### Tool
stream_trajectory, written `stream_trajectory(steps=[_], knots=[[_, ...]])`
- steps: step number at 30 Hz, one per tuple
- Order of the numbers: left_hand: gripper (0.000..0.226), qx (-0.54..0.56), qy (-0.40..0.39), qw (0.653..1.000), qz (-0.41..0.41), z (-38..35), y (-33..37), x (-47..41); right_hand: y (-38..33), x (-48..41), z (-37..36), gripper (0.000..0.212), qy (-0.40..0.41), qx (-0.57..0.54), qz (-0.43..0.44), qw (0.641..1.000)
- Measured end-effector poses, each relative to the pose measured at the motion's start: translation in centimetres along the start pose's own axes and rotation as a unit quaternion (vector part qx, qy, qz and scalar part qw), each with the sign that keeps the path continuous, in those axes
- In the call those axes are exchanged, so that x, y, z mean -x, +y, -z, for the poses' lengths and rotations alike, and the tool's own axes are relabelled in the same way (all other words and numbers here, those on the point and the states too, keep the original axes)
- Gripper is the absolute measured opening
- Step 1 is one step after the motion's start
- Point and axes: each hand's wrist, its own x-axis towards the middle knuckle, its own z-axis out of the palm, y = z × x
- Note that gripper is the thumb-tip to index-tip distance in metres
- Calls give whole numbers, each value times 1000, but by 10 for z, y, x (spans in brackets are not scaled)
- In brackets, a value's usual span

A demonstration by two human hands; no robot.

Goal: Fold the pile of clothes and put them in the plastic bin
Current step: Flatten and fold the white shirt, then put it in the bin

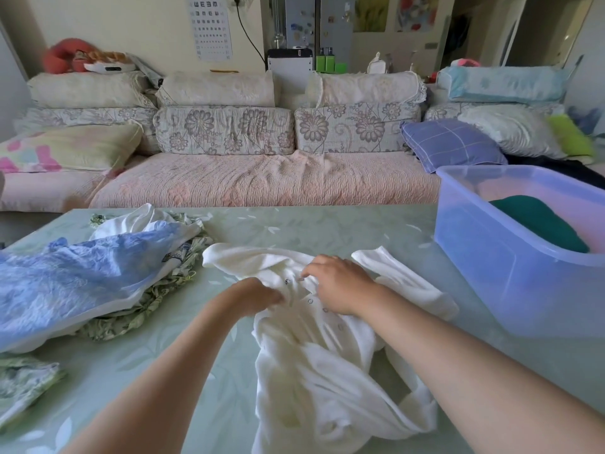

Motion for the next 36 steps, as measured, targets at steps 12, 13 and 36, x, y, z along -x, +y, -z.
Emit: stream_trajectory(steps=[12,13,36], knots=[[46,-24,316,942,-107,13,-46,-24,7,-4,-8,47,-160,19,-119,980],[49,-39,289,941,-170,10,-38,-18,8,-4,-9,46,-152,28,-118,981],[52,-40,184,966,-179,17,-88,14,-18,13,4,45,-67,-75,-51,994]])
